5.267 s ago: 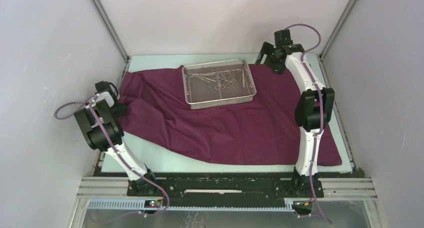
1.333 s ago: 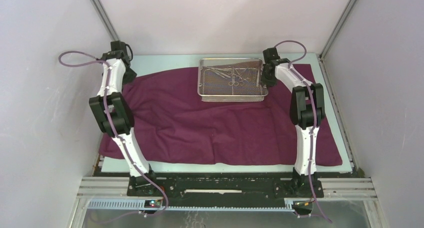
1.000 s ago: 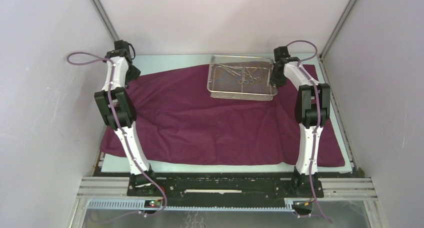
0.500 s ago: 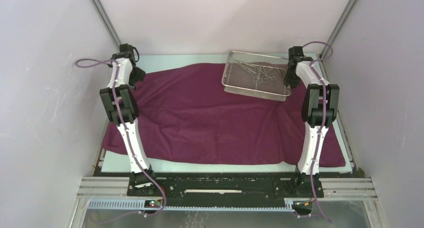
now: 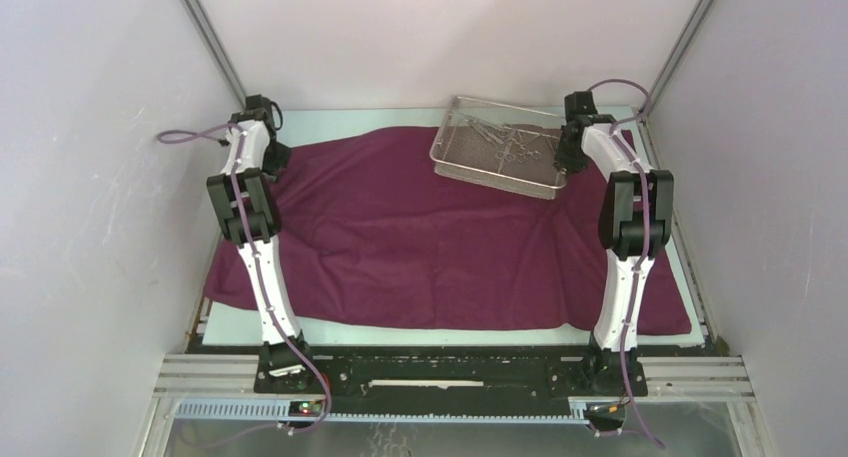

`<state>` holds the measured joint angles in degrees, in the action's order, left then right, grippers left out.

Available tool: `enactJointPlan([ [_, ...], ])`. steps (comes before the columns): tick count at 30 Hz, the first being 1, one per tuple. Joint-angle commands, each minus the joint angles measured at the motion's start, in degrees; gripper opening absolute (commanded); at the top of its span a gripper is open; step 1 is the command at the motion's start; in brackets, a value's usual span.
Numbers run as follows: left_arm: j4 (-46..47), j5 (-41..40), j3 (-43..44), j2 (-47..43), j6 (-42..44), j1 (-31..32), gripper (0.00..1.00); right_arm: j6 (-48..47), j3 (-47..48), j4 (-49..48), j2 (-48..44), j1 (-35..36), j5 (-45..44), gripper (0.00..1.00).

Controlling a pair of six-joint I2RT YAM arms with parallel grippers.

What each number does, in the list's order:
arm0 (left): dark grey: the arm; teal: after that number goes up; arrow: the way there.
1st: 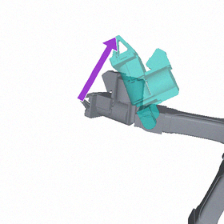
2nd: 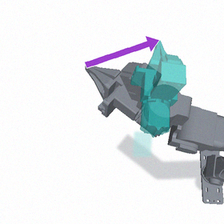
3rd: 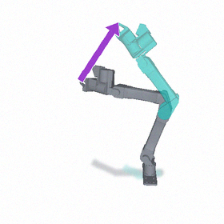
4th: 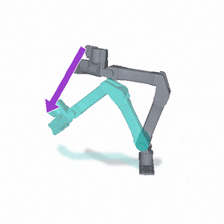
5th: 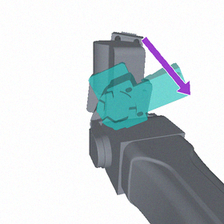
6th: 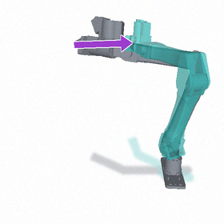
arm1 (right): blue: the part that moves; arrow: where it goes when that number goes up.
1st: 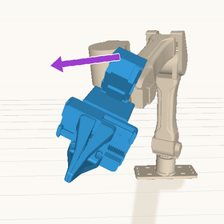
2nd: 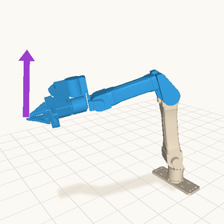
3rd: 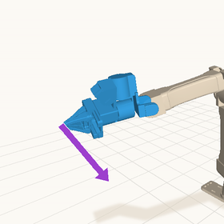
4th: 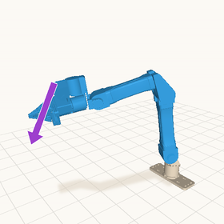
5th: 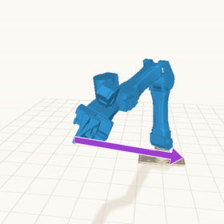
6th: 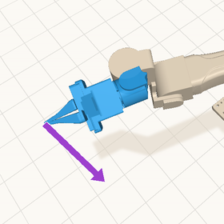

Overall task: Open and lay out the surgical kit
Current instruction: Move the container from the surgical kit.

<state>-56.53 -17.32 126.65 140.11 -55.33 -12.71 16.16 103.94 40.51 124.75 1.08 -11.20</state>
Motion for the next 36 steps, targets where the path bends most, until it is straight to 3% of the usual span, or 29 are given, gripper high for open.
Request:
enactJointPlan([
  [1,-0.4,0.1,6.2,2.9,-3.6,-0.2,0.58,-1.9,1.2,-5.4,-7.1,3.1,8.1,0.0],
  [5,0.1,0.3,7.2,4.0,-4.5,-0.2,0.5,-2.1,1.2,-6.4,-8.3,3.8,13.0,0.0],
  [16,3.9,-1.4,7.2,1.9,-3.4,-1.3,0.02,-3.6,-5.9,-13.8,-12.1,4.6,22.4,0.0],
  [26,14.3,-3.4,7.1,-3.4,0.5,-2.8,0.0,-3.9,-7.2,-16.3,-11.4,6.0,28.6,0.0],
  [36,20.9,-9.4,6.4,-8.8,3.4,-4.5,0.0,-3.1,-6.3,-16.3,-8.8,9.2,28.4,0.0],
])
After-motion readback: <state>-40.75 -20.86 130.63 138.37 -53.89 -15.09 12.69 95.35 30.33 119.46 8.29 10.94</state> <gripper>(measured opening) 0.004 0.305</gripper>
